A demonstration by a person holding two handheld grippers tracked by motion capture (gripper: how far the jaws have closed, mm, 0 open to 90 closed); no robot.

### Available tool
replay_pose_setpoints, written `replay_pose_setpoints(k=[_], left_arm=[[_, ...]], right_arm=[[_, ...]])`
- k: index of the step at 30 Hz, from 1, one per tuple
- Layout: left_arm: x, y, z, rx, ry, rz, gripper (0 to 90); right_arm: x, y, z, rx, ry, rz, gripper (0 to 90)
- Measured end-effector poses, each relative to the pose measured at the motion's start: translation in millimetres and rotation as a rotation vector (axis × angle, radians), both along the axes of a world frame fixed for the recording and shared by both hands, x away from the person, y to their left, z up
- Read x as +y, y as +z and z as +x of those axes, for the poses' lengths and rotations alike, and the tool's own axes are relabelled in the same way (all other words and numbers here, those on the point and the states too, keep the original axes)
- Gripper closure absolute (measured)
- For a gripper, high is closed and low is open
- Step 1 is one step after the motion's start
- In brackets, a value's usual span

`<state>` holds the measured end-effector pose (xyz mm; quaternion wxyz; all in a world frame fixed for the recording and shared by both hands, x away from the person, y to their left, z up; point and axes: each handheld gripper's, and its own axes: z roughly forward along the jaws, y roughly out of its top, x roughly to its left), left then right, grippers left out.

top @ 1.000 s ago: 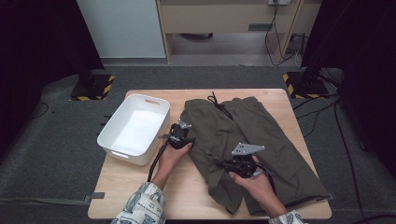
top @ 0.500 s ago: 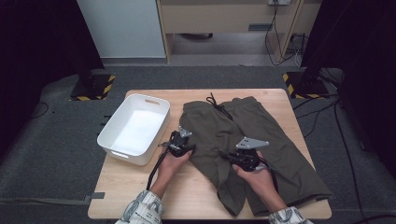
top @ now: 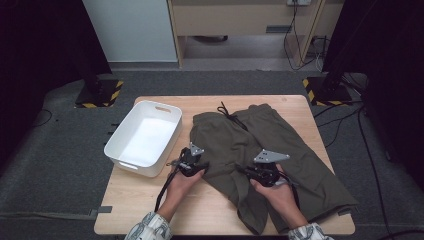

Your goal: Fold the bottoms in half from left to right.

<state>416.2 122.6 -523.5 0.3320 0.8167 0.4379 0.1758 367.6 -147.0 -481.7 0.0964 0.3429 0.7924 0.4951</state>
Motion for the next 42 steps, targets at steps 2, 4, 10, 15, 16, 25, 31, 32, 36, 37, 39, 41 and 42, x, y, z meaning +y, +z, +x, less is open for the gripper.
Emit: replay_pose_setpoints(k=[2, 4, 10, 15, 16, 25, 31, 32, 36, 37, 39, 41, 42], left_arm=[[1.7, 6.7, 1.6, -0.037, 0.027, -0.004, 46.5], [3.0, 15.0, 5.6, -0.068, 0.04, -0.01, 43.8], [3.5, 31.1, 25.3, -0.067, 0.056, -0.019, 29.9], [5.3, 34.8, 40.1, -0.06, 0.059, -0.03, 25.6], [5.3, 34.9, 41.6, -0.061, 0.061, -0.03, 25.4], [3.8, 28.9, 57.7, -0.068, 0.084, -0.053, 20.9], [4.0, 23.2, 68.8, -0.079, 0.106, -0.048, 21.4], [3.3, 21.3, 70.9, -0.076, 0.111, -0.046, 21.3], [2.1, 14.4, 81.9, -0.066, 0.124, -0.022, 19.8], [1.9, 11.9, 84.6, -0.059, 0.131, -0.019, 19.0], [1.7, 6.8, 88.6, -0.052, 0.142, -0.009, 18.1], [2.7, 1.1, 93.2, -0.052, 0.16, -0.006, 18.1], [3.0, -0.3, 94.6, -0.054, 0.168, -0.003, 17.9]], right_arm=[[-1.0, -0.2, -1.3, -0.001, -0.001, -0.001, 88.7], [-2.1, 0.9, -3.4, -0.01, 0.0, -0.011, 88.7], [-5.2, 3.0, -6.4, -0.026, -0.002, -0.021, 88.6], [-4.3, 3.1, -8.0, -0.027, 0.005, -0.02, 88.5], [-4.0, 3.1, -8.1, -0.026, 0.007, -0.018, 88.5], [-6.0, 1.7, -8.3, -0.02, 0.009, -0.014, 88.2], [-4.4, 1.0, -9.4, -0.019, 0.018, -0.02, 88.2], [-4.2, 1.0, -9.4, -0.019, 0.018, -0.019, 88.2], [-4.4, 0.9, -9.4, -0.02, 0.024, -0.019, 88.2], [-4.4, 1.1, -9.6, -0.018, 0.022, -0.015, 88.2], [-4.6, 1.1, -9.6, -0.017, 0.024, -0.015, 88.2], [-4.6, 0.9, -9.6, -0.017, 0.028, -0.014, 88.2], [-4.4, 0.8, -9.6, -0.017, 0.029, -0.013, 88.1]])
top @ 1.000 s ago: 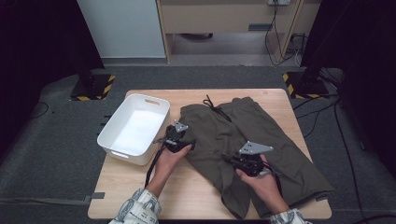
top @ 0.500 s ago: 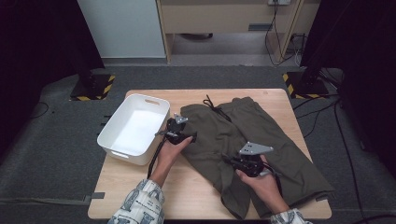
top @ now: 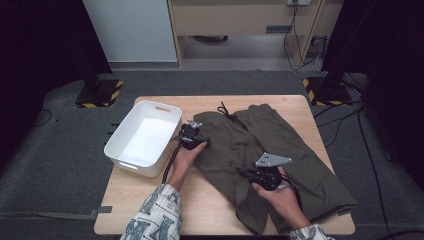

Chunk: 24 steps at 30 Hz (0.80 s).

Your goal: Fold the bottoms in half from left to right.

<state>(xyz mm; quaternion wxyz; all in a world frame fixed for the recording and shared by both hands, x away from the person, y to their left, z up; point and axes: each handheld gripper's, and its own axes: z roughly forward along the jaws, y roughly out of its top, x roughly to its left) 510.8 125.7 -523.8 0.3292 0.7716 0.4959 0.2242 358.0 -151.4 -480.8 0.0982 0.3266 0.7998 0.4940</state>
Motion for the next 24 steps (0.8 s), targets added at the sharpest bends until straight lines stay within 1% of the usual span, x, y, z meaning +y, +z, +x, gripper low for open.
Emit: replay_pose_setpoints(k=[4, 6, 8, 9, 10, 11, 18, 20, 22, 23, 24], left_arm=[[2.4, -1.3, 6.0, -0.006, 0.029, -0.001, 17.8], [1.5, -3.2, 7.0, -0.004, 0.03, 0.007, 18.1], [0.6, -7.3, 8.1, 0.011, 0.022, 0.02, 17.6], [0.3, -10.0, 8.9, 0.024, 0.021, 0.016, 16.7], [1.0, -11.6, 9.7, 0.031, 0.022, -0.001, 14.9], [1.7, -12.1, 10.3, 0.032, 0.025, -0.011, 13.5], [1.6, -13.1, 11.0, 0.023, 0.012, -0.013, 13.6], [1.1, -12.9, 9.3, 0.007, -0.006, -0.02, 18.1], [0.4, -12.4, 7.1, -0.007, -0.005, -0.028, 27.1], [0.4, -12.1, 5.4, -0.012, -0.014, -0.035, 36.7], [-0.1, -12.1, 4.2, -0.017, -0.017, -0.037, 42.4]], right_arm=[[1.3, -0.4, -0.6, 0.005, 0.007, 0.001, 88.0], [1.7, -0.3, -0.8, 0.005, 0.01, 0.001, 87.9], [1.6, -0.1, -0.7, 0.005, 0.011, 0.002, 87.9], [1.5, 0.0, -0.6, 0.006, 0.01, 0.002, 87.9], [1.3, 0.0, -0.6, 0.005, 0.01, 0.001, 87.9], [1.3, -0.1, -0.6, 0.005, 0.009, 0.001, 87.9], [3.7, -2.0, -0.5, 0.012, 0.017, -0.006, 87.6], [3.5, -1.9, -0.1, 0.01, 0.017, -0.007, 87.6], [2.6, -1.9, 0.4, 0.008, 0.016, -0.007, 87.6], [2.3, -2.0, 1.0, 0.011, 0.013, -0.007, 87.5], [1.8, -2.2, 1.8, 0.01, 0.013, -0.01, 87.5]])
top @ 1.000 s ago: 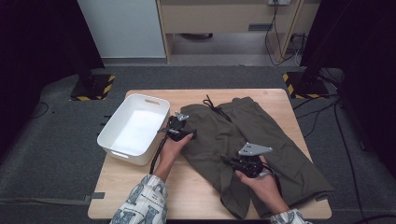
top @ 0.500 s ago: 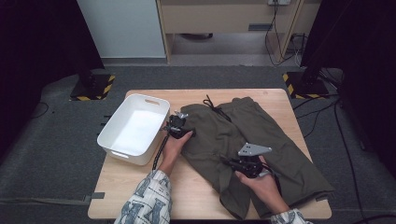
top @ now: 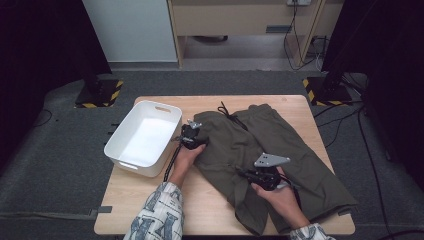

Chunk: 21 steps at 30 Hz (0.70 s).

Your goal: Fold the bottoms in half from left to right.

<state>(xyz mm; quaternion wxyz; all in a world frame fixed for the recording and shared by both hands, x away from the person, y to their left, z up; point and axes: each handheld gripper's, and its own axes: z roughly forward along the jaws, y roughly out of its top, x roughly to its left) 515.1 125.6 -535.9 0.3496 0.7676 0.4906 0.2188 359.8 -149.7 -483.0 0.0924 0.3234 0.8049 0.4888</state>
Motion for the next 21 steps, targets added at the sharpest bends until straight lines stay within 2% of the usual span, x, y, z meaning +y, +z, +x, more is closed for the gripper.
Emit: replay_pose_setpoints(k=[4, 8, 14, 16, 21], left_arm=[[0.3, 0.4, -4.3, -0.009, -0.008, -0.002, 61.7], [-0.1, 1.2, -7.1, -0.009, -0.023, 0.008, 75.7], [0.5, 7.0, -11.2, 0.008, -0.016, 0.004, 84.9], [0.5, 13.3, -13.4, -0.011, -0.019, 0.006, 85.6], [2.4, 33.3, -19.8, -0.048, -0.025, -0.03, 86.2]], right_arm=[[-2.5, 0.4, 1.4, 0.004, -0.011, 0.008, 87.5], [-3.6, 0.2, 2.1, 0.001, -0.015, 0.009, 87.6], [-5.9, 5.4, 1.3, -0.022, -0.038, 0.029, 88.3], [-7.0, 8.4, 0.7, -0.033, -0.042, 0.038, 88.4], [-9.4, 14.5, -0.2, -0.044, -0.047, 0.057, 88.4]])
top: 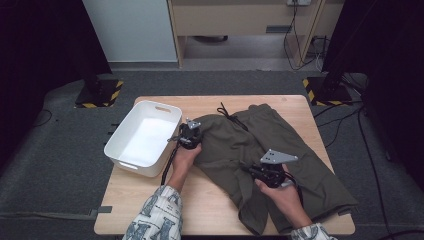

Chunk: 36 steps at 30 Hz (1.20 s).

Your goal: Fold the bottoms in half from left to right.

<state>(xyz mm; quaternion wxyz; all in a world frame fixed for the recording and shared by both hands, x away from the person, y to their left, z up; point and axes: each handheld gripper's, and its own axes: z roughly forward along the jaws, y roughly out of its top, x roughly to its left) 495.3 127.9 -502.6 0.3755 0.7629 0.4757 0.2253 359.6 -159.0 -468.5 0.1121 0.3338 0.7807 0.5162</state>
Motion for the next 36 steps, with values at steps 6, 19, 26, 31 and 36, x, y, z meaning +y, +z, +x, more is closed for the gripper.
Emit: replay_pose_setpoints(k=[6, 19, 26, 31, 36], left_arm=[[7.2, 22.8, -9.5, -0.04, -0.025, -0.011, 86.6], [23.0, 54.8, -17.8, -0.077, -0.038, -0.029, 86.7], [24.5, 56.7, -16.0, -0.068, -0.052, -0.04, 86.7], [25.9, 63.6, -18.0, -0.086, -0.062, -0.046, 86.7], [30.3, 72.3, -23.4, -0.108, -0.066, -0.044, 86.7]], right_arm=[[2.7, 14.8, -2.6, -0.042, 0.012, -0.018, 88.4], [-13.4, 52.1, 0.0, -0.067, -0.061, -0.02, 88.6], [-38.9, 43.1, 20.0, -0.07, -0.125, -0.036, 88.6], [-50.1, 29.5, 35.5, -0.063, -0.159, -0.148, 88.7], [-48.9, 27.5, 33.0, -0.065, -0.125, -0.137, 88.7]])
